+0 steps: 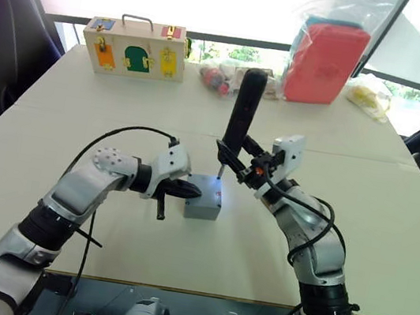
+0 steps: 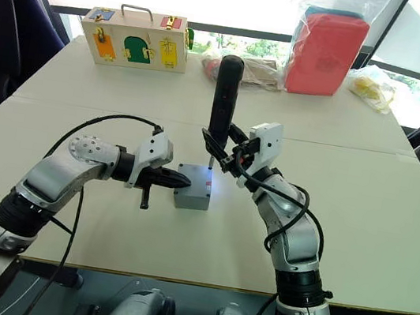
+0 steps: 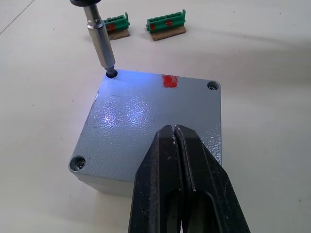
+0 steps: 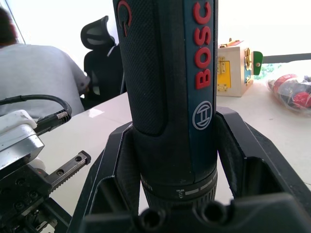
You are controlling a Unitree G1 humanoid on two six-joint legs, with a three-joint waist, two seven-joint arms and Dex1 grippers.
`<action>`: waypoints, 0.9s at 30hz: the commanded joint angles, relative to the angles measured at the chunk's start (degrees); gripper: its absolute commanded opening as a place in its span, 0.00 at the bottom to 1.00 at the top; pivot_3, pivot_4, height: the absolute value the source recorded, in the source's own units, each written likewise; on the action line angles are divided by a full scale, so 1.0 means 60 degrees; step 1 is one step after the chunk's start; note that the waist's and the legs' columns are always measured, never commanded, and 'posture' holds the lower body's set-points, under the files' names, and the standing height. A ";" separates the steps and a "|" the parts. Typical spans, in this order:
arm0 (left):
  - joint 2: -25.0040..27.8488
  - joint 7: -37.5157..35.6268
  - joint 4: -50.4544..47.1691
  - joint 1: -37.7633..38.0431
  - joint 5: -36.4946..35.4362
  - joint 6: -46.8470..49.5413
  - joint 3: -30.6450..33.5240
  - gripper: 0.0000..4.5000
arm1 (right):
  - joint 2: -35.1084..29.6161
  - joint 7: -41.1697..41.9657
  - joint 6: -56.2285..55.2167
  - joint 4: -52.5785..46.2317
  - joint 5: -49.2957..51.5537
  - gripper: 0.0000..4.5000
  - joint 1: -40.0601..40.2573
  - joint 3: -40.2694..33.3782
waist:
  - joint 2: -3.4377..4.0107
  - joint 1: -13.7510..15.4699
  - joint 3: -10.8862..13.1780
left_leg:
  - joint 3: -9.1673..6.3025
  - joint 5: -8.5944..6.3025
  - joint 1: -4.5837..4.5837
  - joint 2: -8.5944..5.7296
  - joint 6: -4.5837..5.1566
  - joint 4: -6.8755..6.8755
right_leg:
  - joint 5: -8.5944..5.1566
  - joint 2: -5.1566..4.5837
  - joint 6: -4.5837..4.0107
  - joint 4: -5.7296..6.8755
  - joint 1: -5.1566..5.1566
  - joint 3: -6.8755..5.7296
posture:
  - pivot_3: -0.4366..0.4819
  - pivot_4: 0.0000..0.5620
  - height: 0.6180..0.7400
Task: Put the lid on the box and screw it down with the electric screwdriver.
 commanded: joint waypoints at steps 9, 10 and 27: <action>-0.0079 0.0051 0.0149 0.0001 0.0137 -0.0018 -0.0093 0.00 | -0.0368 0.0134 0.0757 0.0412 -0.0197 0.40 0.0280 0.0088 | 0.0000 0.0009 0.0000 | -0.0002 -0.0005 0.0000 0.0000 0.0000 -0.0003 | -0.0001 -0.0010 -0.0002 -0.0007 -0.0002 0.0000 | 0.48 0.27 1.00; -0.0099 0.0054 0.0184 -0.0014 0.0146 -0.0031 -0.0095 0.00 | -0.0370 0.0116 0.0738 0.0369 -0.0189 0.40 0.0216 0.0050 | 0.0000 0.0010 0.0000 | -0.0002 -0.0008 0.0000 0.0000 0.0001 -0.0004 | -0.0002 -0.0011 -0.0003 -0.0009 -0.0002 0.0000 | 0.48 0.27 1.00; -0.0818 0.0260 0.0889 -0.0661 -0.1735 0.0681 0.2066 0.00 | -0.0906 -0.2077 0.5793 -0.0996 0.4687 0.40 -0.4882 -0.3810 | 0.0046 -0.0020 0.0064 | -0.0005 0.0021 -0.0198 0.0005 -0.0047 -0.0011 | 0.0004 -0.0007 0.0001 0.0017 -0.0177 -0.0002 | 0.48 0.27 1.00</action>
